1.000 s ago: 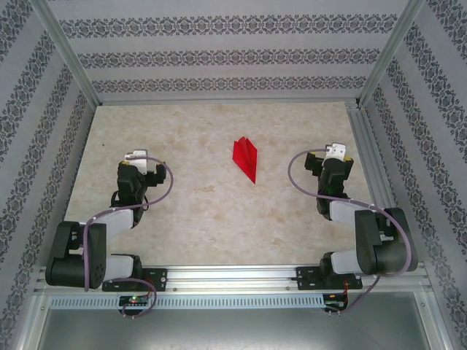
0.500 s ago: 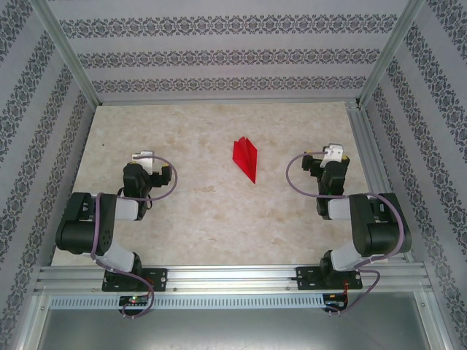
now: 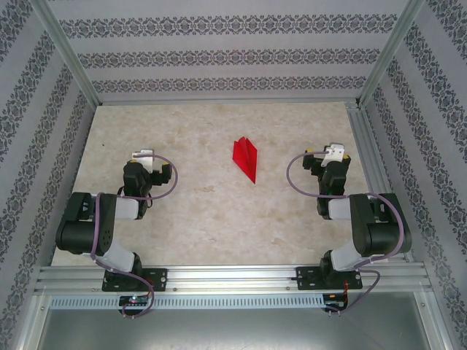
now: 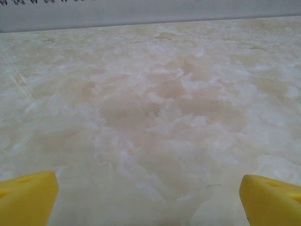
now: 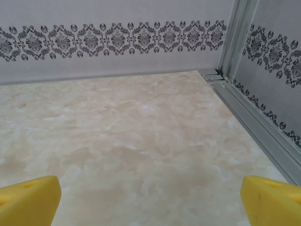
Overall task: Fold a paper plane with a square sheet of paper (pick it up from the middle)
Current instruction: Reset both arms
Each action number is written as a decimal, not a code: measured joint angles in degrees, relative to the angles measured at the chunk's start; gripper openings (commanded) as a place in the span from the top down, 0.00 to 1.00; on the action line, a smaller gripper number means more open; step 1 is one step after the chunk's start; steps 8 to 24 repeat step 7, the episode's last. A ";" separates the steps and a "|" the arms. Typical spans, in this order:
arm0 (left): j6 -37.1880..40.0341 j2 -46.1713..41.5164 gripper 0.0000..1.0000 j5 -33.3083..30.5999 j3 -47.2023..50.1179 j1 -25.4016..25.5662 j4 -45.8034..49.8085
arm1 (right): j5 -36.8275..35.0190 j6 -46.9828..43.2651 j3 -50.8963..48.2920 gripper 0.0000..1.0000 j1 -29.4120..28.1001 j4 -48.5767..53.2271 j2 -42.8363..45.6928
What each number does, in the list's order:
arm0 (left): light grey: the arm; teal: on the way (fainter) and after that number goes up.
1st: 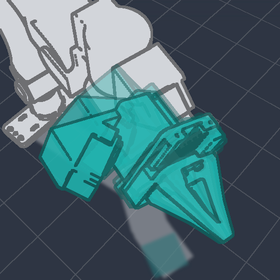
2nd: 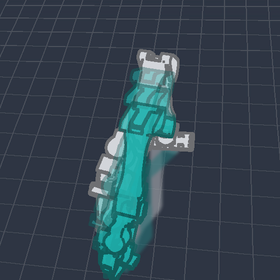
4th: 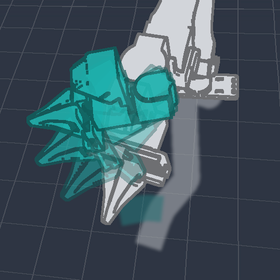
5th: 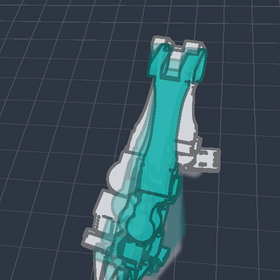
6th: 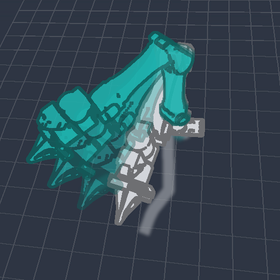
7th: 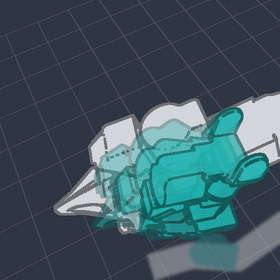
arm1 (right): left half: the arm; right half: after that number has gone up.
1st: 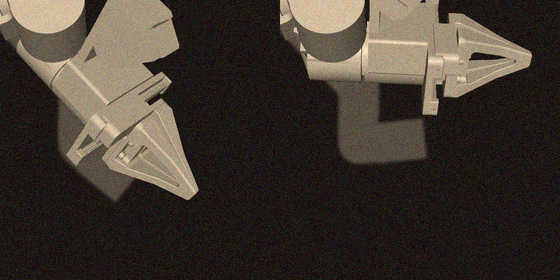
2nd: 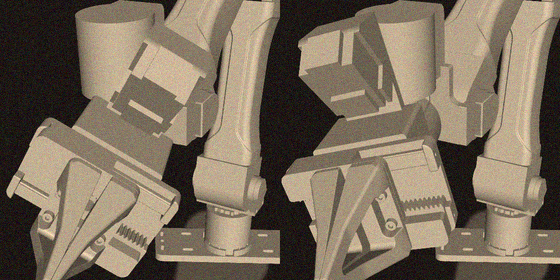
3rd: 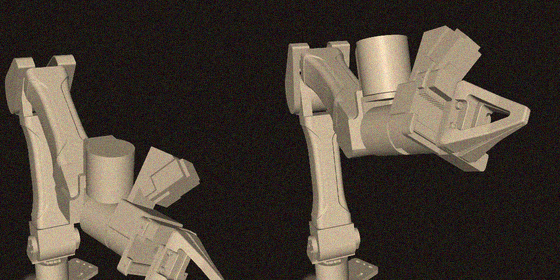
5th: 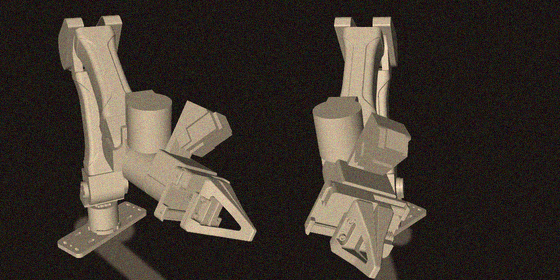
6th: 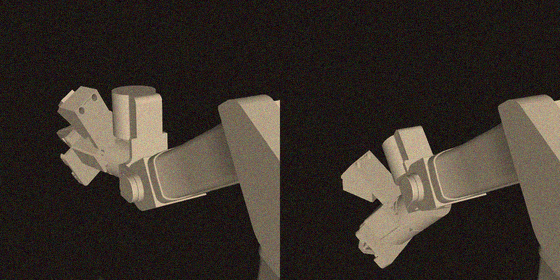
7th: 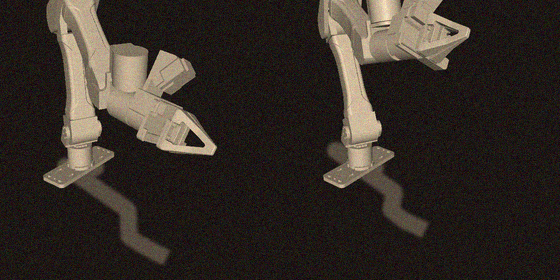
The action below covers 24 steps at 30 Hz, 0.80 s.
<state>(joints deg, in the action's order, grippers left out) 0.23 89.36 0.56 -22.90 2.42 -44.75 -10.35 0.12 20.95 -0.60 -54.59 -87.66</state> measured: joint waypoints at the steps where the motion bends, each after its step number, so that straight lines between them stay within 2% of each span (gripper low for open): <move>1: 0.02 0.00 0.00 0.00 0.00 0.00 0.00 | 0.00 -0.02 0.00 0.02 0.00 0.00 0.00; 24: 0.24 0.00 0.00 -0.22 0.00 0.00 0.00 | 0.00 0.00 0.00 0.02 0.00 -0.11 -0.02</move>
